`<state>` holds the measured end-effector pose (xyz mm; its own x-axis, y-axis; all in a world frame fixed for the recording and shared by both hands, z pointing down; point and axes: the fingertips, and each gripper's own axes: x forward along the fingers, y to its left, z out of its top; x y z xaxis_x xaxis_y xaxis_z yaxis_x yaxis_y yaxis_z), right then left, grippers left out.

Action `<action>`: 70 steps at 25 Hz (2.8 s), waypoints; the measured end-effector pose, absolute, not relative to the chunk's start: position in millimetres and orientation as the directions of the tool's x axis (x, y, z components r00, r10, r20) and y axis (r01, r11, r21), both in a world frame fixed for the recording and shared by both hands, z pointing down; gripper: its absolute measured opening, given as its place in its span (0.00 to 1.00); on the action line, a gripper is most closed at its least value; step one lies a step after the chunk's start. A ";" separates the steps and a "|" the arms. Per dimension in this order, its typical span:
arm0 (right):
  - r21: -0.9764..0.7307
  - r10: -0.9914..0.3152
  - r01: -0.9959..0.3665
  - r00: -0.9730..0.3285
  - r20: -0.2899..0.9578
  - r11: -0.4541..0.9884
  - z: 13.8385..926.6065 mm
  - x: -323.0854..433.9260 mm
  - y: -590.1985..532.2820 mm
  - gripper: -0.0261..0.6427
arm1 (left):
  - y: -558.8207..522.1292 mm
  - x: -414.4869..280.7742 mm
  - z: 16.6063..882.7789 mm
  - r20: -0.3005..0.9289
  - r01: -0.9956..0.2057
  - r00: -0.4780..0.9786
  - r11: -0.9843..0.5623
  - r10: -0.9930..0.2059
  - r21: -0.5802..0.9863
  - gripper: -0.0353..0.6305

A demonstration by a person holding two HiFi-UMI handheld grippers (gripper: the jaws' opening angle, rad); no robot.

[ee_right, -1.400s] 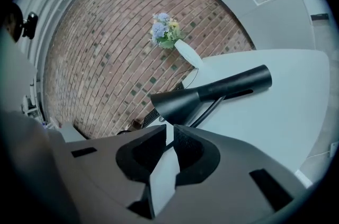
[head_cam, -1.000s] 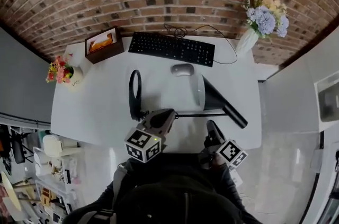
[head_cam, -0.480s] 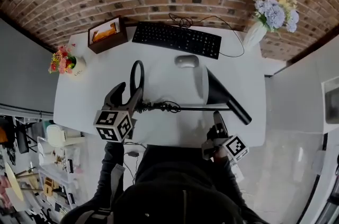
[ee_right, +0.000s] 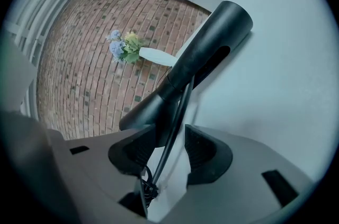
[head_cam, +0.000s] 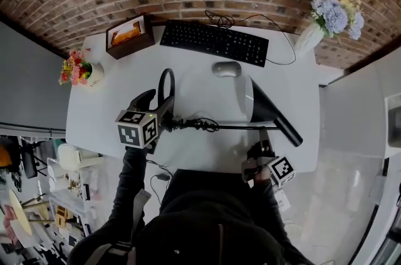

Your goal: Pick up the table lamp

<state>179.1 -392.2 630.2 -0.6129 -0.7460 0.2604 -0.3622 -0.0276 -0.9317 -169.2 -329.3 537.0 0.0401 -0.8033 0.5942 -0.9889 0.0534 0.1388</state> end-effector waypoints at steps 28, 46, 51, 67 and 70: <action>-0.982 -0.855 -0.114 -0.482 0.190 -0.153 646.9 186.0 -414.4 0.11 | -356.5 -172.6 559.3 0.607 -0.977 0.053 0.084 -0.793 0.194 0.14; -0.989 -0.818 -0.133 -0.562 0.123 -0.058 633.2 182.5 -415.2 0.11 | -353.5 -177.5 549.4 0.580 -0.981 0.008 0.106 -0.815 0.163 0.10; -0.995 -0.820 -0.100 -0.570 0.041 0.020 604.8 183.2 -429.8 0.11 | -362.3 -176.0 525.0 0.529 -0.980 0.005 0.101 -0.849 0.172 0.10; -0.969 -0.778 -0.023 -0.601 -0.184 0.246 464.8 188.4 -491.9 0.11 | -411.3 -168.2 385.5 0.258 -0.988 0.030 0.011 -0.966 0.156 0.10; -0.957 -0.768 -0.005 -0.597 -0.231 0.291 438.9 191.2 -503.4 0.11 | -418.6 -164.0 357.1 0.198 -0.989 0.046 -0.017 -0.979 0.146 0.11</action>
